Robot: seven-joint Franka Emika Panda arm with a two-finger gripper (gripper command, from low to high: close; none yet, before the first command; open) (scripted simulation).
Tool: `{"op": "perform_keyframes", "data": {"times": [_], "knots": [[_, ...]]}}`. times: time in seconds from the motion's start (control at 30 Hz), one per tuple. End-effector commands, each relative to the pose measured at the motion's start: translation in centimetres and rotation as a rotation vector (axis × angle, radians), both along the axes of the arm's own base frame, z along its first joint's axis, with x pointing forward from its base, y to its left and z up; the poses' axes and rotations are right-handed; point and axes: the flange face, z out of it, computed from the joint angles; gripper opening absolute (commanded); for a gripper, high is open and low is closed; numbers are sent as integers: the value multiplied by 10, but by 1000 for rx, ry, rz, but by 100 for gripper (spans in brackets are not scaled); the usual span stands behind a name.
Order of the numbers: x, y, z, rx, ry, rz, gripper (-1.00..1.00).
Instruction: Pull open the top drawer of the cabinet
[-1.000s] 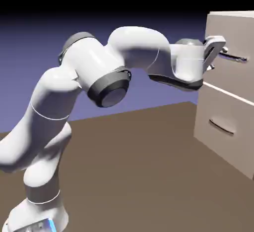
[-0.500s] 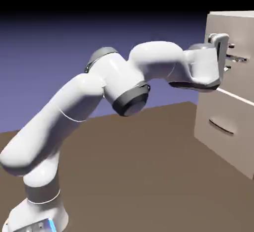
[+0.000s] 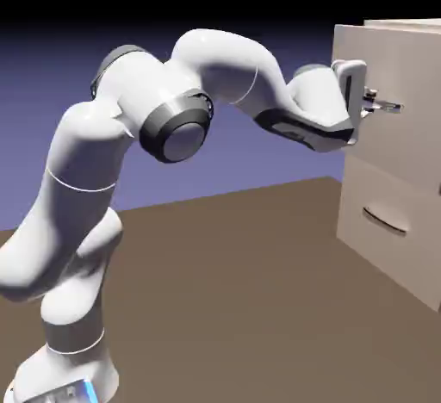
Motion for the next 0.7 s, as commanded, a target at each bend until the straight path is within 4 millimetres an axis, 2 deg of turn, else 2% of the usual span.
{"op": "perform_keyframes", "data": {"times": [0.0, 0.17, 0.5, 0.67], "knots": [[-7, 0, 0, 0, 1, 0, -100], [-31, 0, 0, 0, 1, 0, -100], [-60, 0, 0, 0, 1, 0, -100], [-88, 0, 0, 0, 1, 0, -100]]}}
